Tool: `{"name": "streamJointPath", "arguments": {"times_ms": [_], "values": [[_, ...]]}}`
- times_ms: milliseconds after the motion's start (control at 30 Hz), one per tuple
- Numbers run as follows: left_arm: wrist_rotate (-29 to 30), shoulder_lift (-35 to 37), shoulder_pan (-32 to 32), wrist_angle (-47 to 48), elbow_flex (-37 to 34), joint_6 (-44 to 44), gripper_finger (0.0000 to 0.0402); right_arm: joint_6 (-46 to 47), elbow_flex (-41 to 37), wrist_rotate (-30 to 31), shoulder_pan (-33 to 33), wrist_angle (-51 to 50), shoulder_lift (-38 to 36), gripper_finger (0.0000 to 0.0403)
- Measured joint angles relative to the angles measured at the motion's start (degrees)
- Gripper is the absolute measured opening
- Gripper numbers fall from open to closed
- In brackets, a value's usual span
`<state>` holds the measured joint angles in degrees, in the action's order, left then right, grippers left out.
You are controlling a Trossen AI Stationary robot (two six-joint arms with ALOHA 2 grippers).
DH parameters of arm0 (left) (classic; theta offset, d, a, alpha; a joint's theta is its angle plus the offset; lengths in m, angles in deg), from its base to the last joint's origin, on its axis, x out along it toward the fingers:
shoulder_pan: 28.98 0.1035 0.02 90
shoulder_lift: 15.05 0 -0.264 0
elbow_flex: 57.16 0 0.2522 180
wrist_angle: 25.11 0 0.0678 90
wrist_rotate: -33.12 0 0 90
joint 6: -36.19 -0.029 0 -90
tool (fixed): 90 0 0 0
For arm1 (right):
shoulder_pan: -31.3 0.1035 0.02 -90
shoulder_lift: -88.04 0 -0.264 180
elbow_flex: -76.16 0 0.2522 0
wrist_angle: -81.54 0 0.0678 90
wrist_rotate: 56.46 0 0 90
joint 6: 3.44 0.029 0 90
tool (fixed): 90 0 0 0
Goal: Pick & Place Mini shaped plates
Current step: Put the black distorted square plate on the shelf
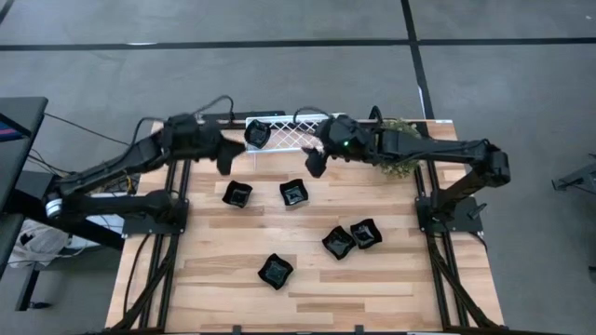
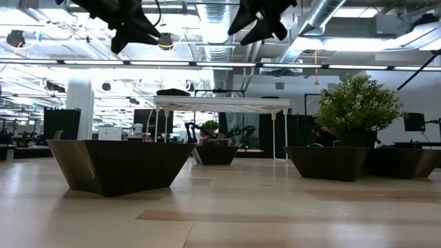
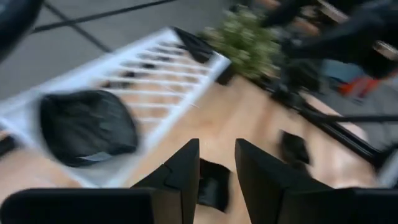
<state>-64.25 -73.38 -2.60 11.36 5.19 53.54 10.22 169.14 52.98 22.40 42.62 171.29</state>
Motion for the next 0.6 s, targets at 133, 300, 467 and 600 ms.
{"name": "streamJointPath", "arguments": {"times_ms": [133,300,467,600], "values": [[0.3,3.1,-7.4,-6.4,-7.1,3.9,0.0104,0.2,0.0,0.0,1.4,-1.4,1.6,0.0260],[2.1,4.8,-14.7,-12.7,-15.3,10.4,0.0104,4.6,-0.1,0.0,4.2,-3.2,3.7,0.0260],[5.6,5.8,-20.6,-13.6,-20.1,16.6,0.0104,5.8,0.2,-2.2,9.0,-2.1,5.5,0.0260],[7.6,5.9,-24.5,-14.2,-22.2,21.1,0.0104,5.7,0.1,-2.9,11.8,-1.6,8.7,0.0260]]}}
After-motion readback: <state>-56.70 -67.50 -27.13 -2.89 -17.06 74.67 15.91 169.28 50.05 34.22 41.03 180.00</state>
